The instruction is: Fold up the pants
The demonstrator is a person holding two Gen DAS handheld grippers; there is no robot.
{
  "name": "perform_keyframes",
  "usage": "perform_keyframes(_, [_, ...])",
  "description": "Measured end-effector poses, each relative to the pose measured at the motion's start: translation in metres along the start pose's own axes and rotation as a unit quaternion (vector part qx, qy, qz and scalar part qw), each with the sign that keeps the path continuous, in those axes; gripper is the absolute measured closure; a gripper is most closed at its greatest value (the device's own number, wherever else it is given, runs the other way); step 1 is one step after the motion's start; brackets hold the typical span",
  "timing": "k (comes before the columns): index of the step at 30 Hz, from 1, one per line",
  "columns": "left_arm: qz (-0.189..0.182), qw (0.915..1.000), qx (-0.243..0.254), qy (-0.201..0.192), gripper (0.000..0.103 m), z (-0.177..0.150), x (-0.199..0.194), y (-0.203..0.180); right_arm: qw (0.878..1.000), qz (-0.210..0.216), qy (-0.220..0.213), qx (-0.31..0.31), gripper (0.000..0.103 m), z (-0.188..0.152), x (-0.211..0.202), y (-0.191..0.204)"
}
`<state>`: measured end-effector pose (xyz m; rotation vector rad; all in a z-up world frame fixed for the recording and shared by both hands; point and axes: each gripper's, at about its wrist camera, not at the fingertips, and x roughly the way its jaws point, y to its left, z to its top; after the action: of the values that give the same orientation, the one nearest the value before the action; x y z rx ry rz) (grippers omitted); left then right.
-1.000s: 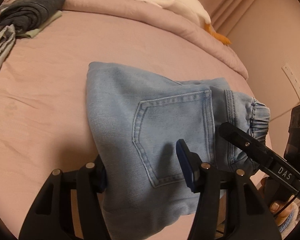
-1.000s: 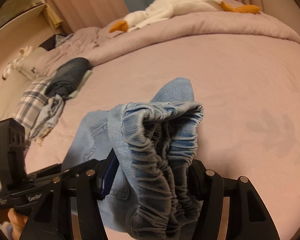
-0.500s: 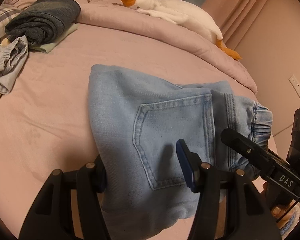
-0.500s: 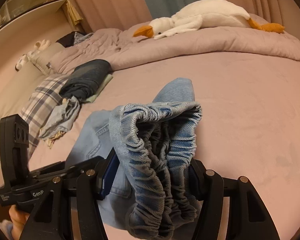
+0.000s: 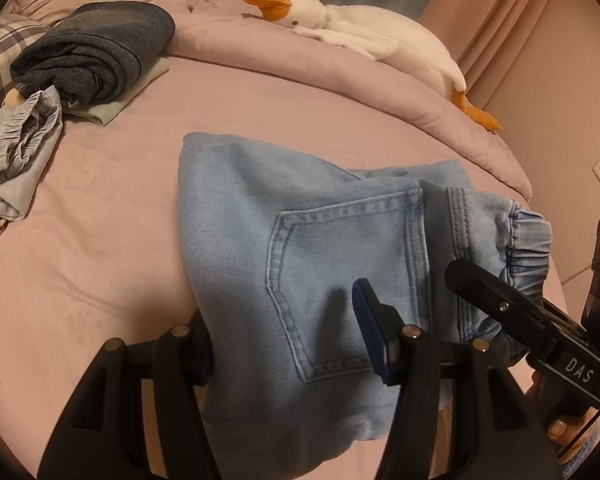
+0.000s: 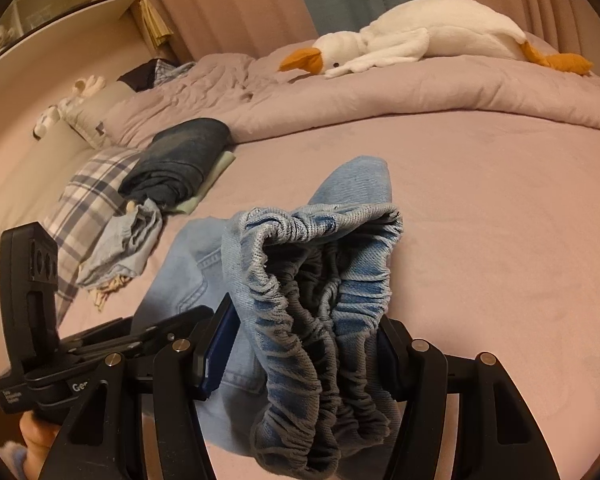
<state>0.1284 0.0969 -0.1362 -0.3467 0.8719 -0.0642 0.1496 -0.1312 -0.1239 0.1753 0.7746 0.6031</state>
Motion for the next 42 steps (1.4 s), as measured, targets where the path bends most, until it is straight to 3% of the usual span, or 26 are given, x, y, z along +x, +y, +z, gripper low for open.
perform_keyframes(18, [0.012, 0.9998, 0.006, 0.017, 0.047, 0.021, 0.031, 0.012, 1.000, -0.001, 0.013, 0.006, 0.040, 0.014, 0.027, -0.007])
perform_keyframes(33, [0.037, 0.9986, 0.022, 0.032, 0.045, 0.020, 0.046, 0.018, 0.999, -0.006, 0.047, 0.017, 0.040, 0.014, 0.048, -0.025])
perform_keyframes(42, [0.045, 0.9980, 0.021, 0.039, 0.039, 0.016, 0.050, 0.025, 0.995, 0.020, 0.065, 0.068, 0.040, 0.011, 0.055, -0.052])
